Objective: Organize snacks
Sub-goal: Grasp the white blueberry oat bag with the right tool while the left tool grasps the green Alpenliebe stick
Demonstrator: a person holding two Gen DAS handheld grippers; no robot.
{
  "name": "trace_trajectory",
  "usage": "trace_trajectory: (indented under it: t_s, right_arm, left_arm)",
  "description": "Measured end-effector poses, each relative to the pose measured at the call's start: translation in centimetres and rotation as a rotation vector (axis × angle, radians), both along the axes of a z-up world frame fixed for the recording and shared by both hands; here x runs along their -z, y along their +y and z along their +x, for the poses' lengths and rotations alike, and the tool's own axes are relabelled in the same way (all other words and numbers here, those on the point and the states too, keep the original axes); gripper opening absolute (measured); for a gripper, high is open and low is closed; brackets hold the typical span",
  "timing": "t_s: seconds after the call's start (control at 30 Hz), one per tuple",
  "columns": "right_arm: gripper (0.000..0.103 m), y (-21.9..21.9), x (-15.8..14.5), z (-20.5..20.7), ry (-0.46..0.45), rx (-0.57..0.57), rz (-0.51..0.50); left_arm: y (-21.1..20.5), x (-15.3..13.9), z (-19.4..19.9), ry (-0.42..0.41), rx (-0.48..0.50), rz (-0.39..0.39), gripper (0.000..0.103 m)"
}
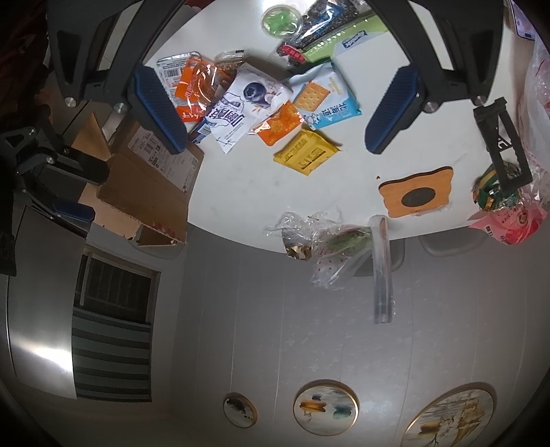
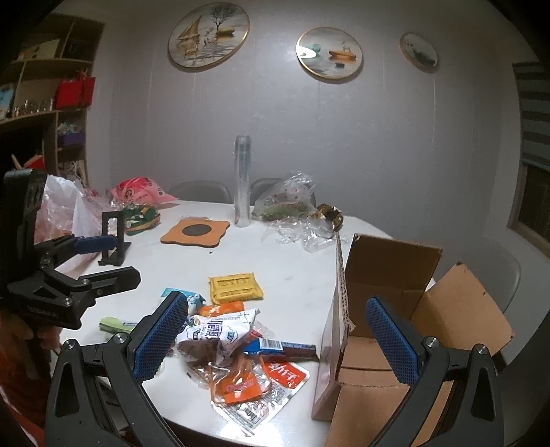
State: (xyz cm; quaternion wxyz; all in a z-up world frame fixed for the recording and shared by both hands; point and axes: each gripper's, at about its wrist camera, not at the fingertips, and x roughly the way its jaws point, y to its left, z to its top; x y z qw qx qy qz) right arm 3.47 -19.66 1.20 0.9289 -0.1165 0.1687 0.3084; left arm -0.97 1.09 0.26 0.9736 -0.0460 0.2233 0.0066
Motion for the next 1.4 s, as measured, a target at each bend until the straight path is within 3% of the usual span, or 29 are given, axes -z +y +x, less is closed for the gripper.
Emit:
trace_trajectory:
  t_s: [0.4,0.57,0.67,0.73,0.9,1.0,1.17,1.4]
  right_arm:
    - [0.103,5.0,-1.8,-2.9,-0.073,-0.073,-0.097]
    - [0.078,7.8,-0.3,-3.4,-0.045,-0.118,-0.123]
    - [0.069,9.2,1.8,-2.4,0.048,-0.137,-0.117]
    - [0.069,9.7,3.6,-1.3,0.136,-0.129,-0.098]
    - [0.069,9.3,8.1,1.6,0.314,-0.065,-0.027]
    - [0.081,8.7,10.0,2.9,0.378,-0.036,0.012]
    - [0.096,9.2,11.0,3.9,0.299,-0.014,-0.026]
    - [0.103,11.1,12.0,5.6,0.265,-0.132,-0.112]
  left_arm:
    - [4.8,-1.0,-0.7,-0.063,0.002,0.003,0.102]
    - [6.9,-0.1,-0.4,-0.041,-0.004,-0.004,0.102]
    - [8.1,1.0,-0.1,-0.017,-0.003,-0.025,0.102]
    - [8.9,2.0,0.1,0.007,0.000,-0.043,0.102]
    - [10.1,4.5,1.1,0.073,0.007,-0.085,0.102]
    - [10.6,5.7,1.7,0.104,0.015,-0.108,0.102]
    - [10.7,7.2,2.6,0.139,0.031,-0.126,0.102]
    - [11.0,8.5,3.4,0.181,0.026,-0.143,0.102]
